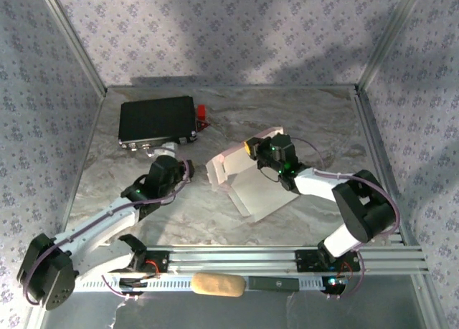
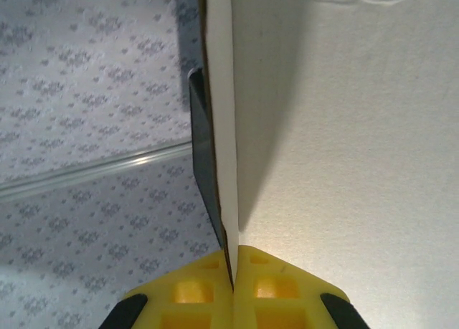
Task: Fold the paper box
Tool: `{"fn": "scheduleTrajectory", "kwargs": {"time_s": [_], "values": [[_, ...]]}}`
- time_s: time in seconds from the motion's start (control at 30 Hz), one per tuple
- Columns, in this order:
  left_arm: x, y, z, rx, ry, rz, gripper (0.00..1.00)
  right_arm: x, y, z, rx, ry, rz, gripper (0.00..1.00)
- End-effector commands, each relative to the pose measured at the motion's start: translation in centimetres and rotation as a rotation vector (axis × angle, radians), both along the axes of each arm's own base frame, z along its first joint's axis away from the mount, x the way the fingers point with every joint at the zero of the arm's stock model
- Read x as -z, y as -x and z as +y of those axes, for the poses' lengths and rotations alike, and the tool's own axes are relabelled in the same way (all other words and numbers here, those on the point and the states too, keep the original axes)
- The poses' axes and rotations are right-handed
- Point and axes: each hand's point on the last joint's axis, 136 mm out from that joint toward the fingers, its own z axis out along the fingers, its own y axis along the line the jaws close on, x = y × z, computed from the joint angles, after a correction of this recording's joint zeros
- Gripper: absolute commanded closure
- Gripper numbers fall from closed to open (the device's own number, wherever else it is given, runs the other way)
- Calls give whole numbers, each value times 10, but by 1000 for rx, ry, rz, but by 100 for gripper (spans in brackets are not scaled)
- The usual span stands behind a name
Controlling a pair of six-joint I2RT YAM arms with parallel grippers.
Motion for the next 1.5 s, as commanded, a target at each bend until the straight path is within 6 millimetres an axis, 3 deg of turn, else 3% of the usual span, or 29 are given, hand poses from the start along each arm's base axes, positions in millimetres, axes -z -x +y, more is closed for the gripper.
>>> {"fn": "scheduleTrajectory", "kwargs": {"time_s": [0.0,0.23,0.43,1.07,1.47], "values": [[3,8,-20,183,56,-9,66,-29,-7,22,-51,-41,-101,100],[23,0,-44,317,82,-29,68,-6,-3,29,-99,-31,-84,100],[28,-5,-61,382,76,-47,70,8,0,28,-125,-35,-124,100],[25,5,-99,444,-43,-125,65,5,4,23,-166,-82,-214,100],[26,1,-107,399,-116,-154,60,14,6,18,-172,-103,-224,100]]}}
